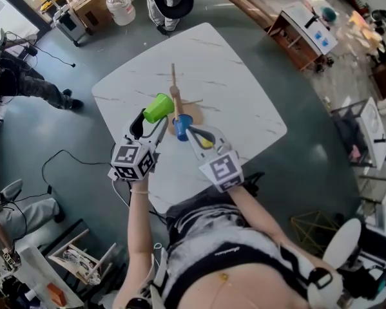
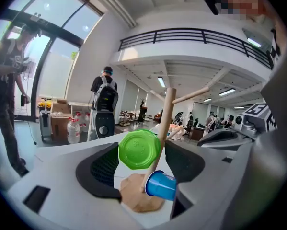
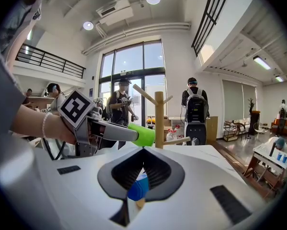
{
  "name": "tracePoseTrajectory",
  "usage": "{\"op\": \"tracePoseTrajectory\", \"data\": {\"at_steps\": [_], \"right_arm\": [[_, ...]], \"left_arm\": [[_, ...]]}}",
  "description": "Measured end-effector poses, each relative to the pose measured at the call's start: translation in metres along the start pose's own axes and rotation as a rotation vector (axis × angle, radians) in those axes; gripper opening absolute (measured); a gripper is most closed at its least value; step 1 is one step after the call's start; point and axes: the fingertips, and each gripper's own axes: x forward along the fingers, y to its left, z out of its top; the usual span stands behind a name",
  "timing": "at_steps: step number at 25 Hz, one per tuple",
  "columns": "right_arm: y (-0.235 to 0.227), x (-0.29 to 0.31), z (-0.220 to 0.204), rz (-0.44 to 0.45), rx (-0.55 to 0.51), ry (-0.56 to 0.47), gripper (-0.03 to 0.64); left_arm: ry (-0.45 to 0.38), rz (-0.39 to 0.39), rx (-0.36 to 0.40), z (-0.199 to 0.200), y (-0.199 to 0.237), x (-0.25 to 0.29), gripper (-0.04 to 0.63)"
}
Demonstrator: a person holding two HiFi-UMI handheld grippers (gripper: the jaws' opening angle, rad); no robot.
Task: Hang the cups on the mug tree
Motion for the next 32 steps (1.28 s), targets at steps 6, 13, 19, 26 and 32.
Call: {"op": "tracePoseTrajectory", "data": {"at_steps": [6,13,19,26,32], "right_arm": [[0.002,-0.002,0.001,0.018,-0.009,-0.001,0.003],[-0.002,-0.005,0.003,0.048,-0.008,-0.016,0.003],[-0.01,-0.011,-0.002,0.062,-0.009,-0.002,0.003],[-0.019,-0.015,-0.017,0.064,-0.011,0.041,0.003],[-0.03,-0.024,-0.039,0.051,-0.001,0.101,0.003]], "left_arm": [[-0.006,0.026,0.045,0.003,0.0,-0.006,0.336],[-0.007,0.051,0.051,0.006,-0.005,-0.009,0.357],[-0.009,0.082,0.067,0.006,-0.008,-0.013,0.38],[-0.014,0.105,0.048,0.002,-0.008,-0.014,0.38],[-0.021,0.158,0.021,-0.005,-0.011,-0.024,0.38]]}}
